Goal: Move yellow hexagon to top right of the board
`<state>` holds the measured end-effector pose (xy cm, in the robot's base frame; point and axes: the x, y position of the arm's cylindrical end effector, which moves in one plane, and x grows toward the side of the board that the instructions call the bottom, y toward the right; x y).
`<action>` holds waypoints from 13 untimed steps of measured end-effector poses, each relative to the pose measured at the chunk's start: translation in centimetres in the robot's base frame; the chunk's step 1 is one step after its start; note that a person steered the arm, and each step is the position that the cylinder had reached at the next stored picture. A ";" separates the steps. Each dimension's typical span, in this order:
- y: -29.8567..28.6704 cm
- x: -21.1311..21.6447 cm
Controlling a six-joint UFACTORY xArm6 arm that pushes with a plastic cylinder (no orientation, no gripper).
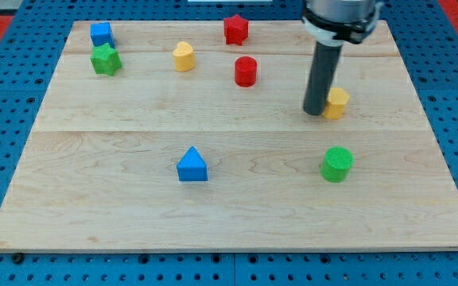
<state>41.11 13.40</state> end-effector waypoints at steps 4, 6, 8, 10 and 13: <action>9.6 -0.2; 7.2 -2.6; 4.9 -9.8; 6.1 -15.7; 6.1 -15.9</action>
<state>25.26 19.47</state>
